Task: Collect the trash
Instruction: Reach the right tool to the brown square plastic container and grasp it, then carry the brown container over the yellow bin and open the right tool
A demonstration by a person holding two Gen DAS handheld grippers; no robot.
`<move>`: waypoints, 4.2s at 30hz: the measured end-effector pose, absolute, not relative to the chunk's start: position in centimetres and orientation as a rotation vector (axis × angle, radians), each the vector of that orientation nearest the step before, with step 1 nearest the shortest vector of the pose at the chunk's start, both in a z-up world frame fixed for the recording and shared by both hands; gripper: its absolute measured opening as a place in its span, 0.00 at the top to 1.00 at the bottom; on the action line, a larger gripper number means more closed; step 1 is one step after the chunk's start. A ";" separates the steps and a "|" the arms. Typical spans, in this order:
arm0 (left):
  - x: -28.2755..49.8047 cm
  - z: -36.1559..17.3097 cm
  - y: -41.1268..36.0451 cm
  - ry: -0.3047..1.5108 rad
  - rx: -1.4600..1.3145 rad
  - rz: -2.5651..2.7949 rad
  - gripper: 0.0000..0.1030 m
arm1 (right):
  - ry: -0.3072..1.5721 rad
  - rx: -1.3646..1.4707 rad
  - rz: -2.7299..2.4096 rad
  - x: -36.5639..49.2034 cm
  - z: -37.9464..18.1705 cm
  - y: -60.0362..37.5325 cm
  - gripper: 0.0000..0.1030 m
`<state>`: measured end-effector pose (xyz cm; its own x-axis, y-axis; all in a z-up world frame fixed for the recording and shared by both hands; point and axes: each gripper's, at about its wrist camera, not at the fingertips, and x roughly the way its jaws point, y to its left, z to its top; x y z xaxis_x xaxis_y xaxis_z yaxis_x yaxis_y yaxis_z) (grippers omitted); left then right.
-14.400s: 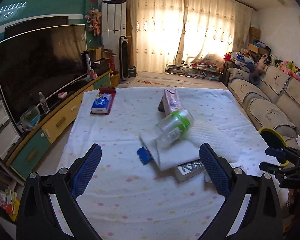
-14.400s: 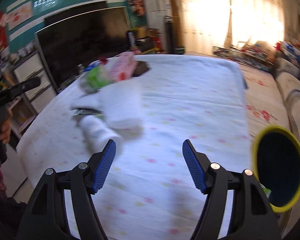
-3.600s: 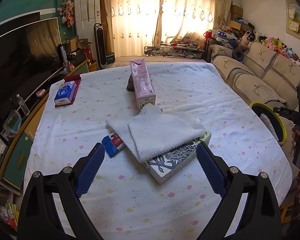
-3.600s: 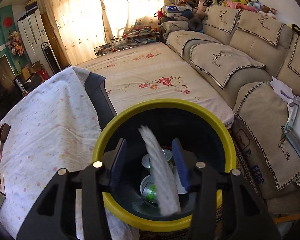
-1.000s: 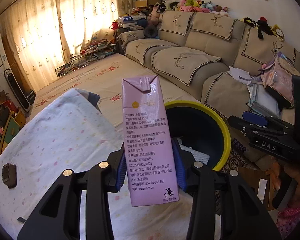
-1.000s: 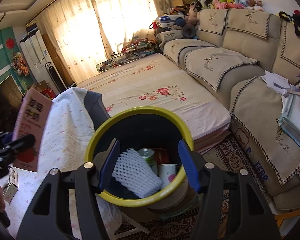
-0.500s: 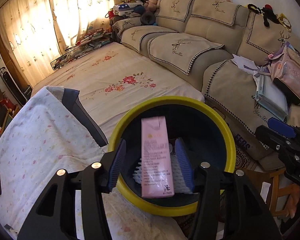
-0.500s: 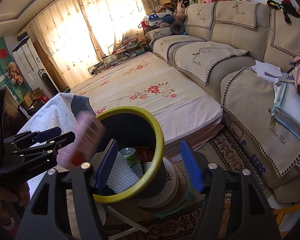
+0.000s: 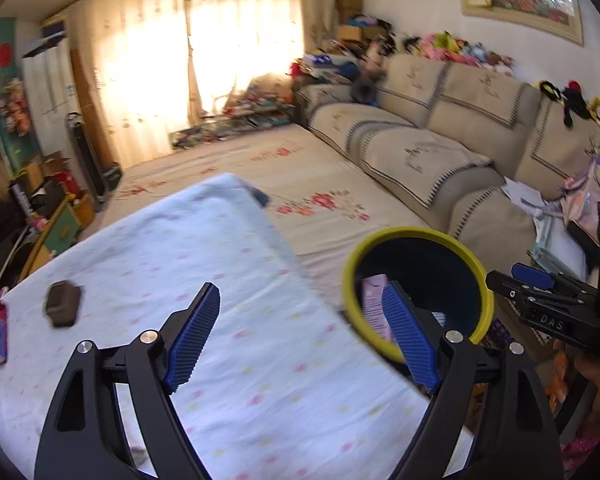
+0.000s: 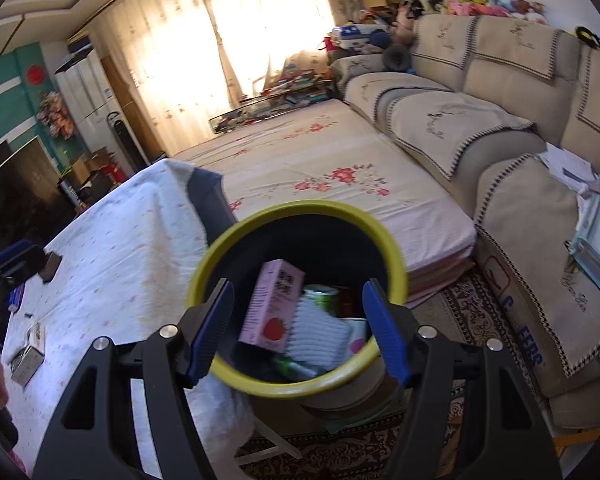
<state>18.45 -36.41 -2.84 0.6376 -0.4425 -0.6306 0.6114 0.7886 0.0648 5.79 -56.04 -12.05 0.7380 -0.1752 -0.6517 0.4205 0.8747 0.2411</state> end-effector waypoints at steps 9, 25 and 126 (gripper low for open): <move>16.6 -1.3 -20.9 0.612 0.196 -0.384 0.17 | 0.711 0.253 -0.138 11.2 -10.8 -46.7 0.38; 14.6 -3.5 0.3 0.646 0.020 -0.071 0.15 | 0.743 0.011 0.314 25.4 -7.8 -26.5 0.37; 19.4 -8.5 -13.3 0.803 0.173 -0.290 0.22 | 0.888 0.141 -0.247 15.0 -16.2 -51.1 0.23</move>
<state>19.37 -13.32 -8.47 0.6583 -0.1893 -0.7285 0.3197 0.9465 0.0429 14.95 -51.05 -16.18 0.6051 -0.1545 -0.7810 0.2712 0.9623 0.0197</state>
